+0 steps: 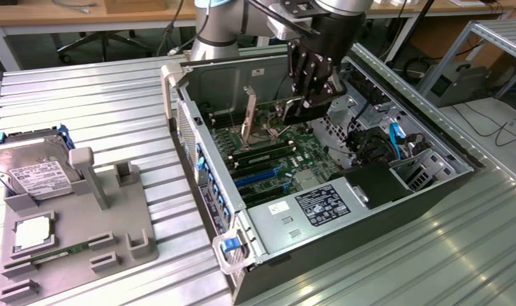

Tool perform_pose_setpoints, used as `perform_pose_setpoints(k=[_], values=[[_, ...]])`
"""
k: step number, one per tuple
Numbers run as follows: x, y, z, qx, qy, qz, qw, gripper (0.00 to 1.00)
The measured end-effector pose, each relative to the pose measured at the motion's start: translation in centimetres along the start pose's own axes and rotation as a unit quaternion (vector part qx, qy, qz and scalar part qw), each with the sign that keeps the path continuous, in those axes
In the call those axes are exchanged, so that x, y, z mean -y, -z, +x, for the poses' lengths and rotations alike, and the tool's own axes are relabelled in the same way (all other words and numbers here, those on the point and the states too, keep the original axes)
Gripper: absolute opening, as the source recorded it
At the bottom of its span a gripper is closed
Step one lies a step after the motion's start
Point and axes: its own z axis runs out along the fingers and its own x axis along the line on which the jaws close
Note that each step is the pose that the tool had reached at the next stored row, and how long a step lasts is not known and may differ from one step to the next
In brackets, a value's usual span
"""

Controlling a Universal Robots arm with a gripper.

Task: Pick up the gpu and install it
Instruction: 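Insert the gpu into the slot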

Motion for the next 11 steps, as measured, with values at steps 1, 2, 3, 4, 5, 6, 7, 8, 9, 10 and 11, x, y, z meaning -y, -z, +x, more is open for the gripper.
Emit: perform_pose_setpoints(k=[1,2,3,4,5,6,7,8,9,10,11], values=[[-0.01,-0.17,0.0,0.0000,0.000,0.0000,1.0000,0.27],[-0.02,-0.37,0.0,0.0000,0.000,0.0000,1.0000,0.27],[-0.03,-0.56,0.0,0.0001,0.000,0.0000,1.0000,0.27],[-0.04,-0.67,0.0,0.0001,0.000,0.0000,1.0000,0.27],[-0.05,-0.83,0.0,0.0001,0.000,0.0000,1.0000,0.27],[-0.08,-1.00,0.0,0.0000,0.000,0.0000,1.0000,0.27],[-0.11,-1.18,0.0,0.0000,0.000,0.0000,1.0000,0.27],[-0.13,-1.33,0.1,0.0001,0.000,0.0000,1.0000,0.27],[-0.15,-1.41,0.1,0.0001,0.000,0.0000,1.0000,0.27],[-0.17,-1.49,0.1,0.0000,0.000,0.0000,1.0000,0.27],[-0.19,-1.59,0.1,0.0000,0.000,0.0000,1.0000,0.27]])
